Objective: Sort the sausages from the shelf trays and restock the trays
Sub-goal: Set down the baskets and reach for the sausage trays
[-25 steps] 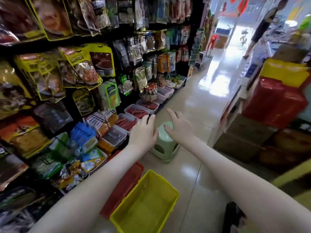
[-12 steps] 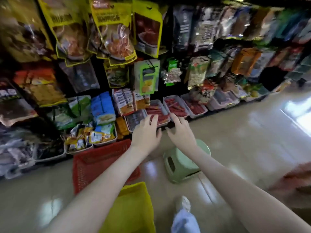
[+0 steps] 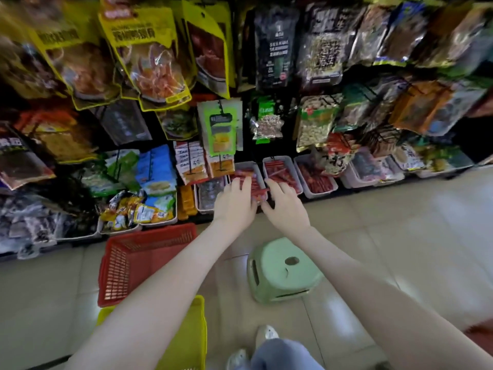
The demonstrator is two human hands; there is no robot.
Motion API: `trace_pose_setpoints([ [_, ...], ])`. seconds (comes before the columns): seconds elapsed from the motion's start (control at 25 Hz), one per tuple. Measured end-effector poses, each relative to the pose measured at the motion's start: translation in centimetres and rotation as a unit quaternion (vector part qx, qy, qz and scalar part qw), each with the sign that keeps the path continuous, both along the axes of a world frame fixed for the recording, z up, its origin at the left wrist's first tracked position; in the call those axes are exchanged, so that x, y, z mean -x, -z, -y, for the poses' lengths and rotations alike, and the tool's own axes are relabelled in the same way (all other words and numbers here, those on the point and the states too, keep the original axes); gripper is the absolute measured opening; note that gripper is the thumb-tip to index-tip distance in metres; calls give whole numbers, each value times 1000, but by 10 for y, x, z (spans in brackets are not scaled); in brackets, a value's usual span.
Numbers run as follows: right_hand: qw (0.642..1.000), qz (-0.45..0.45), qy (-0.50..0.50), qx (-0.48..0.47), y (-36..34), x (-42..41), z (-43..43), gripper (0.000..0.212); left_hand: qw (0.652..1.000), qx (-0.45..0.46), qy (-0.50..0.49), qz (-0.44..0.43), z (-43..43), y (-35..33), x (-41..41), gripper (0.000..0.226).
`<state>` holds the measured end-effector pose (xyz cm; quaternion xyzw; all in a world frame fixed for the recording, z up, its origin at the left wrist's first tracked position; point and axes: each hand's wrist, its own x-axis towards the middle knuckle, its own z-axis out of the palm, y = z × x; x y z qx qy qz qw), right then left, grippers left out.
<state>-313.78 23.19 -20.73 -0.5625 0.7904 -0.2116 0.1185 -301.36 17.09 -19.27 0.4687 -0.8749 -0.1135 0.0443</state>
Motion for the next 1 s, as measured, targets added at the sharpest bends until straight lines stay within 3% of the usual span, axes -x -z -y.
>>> trace_pose_setpoints([
  [0.32,1000,11,25,3,-9,88,-10,56,999,3,29,27,-5,-8,81,52],
  [0.64,996,7,-82,-31,4,188,36,55,996,2,-90,26,17,7,159,51],
  [1.0,985,-34,-162,-41,43,179,147,63,992,4,-114,48,103,50,141,53],
])
